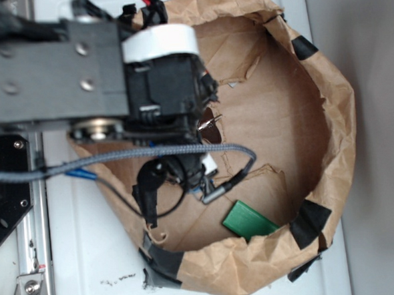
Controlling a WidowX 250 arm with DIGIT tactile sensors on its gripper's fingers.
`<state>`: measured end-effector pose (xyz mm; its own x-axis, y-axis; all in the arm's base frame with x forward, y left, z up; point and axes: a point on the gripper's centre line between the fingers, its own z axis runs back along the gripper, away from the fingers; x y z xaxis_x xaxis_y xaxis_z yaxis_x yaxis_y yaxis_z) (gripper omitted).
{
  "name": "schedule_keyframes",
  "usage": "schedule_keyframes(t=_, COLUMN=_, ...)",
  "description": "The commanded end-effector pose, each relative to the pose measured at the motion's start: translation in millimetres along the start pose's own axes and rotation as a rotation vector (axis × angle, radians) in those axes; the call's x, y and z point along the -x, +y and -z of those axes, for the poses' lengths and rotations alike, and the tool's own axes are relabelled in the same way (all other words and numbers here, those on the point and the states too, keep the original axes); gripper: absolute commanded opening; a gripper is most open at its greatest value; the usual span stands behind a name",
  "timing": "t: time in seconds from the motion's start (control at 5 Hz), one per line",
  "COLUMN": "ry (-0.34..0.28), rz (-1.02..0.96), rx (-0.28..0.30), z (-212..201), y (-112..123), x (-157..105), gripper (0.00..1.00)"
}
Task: Grab the silver keys.
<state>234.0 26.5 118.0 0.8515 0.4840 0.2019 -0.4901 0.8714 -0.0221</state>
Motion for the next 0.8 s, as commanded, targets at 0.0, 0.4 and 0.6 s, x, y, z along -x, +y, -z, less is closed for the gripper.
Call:
schedule_keyframes(t=0.0, ry=-0.047, rz=-0.070, rx=-0.061, z=23, y=0, x=-31, gripper=1.00)
schedule_keyframes(t=0.4, ry=-0.056, rz=-0.091, rx=-0.103, z=33, y=23, x=-41, gripper=1.00)
schedule_keyframes(t=0.6, ry=-0.056, rz=-0.086, rx=-0.084, z=45, y=15, x=-38, gripper=1.00)
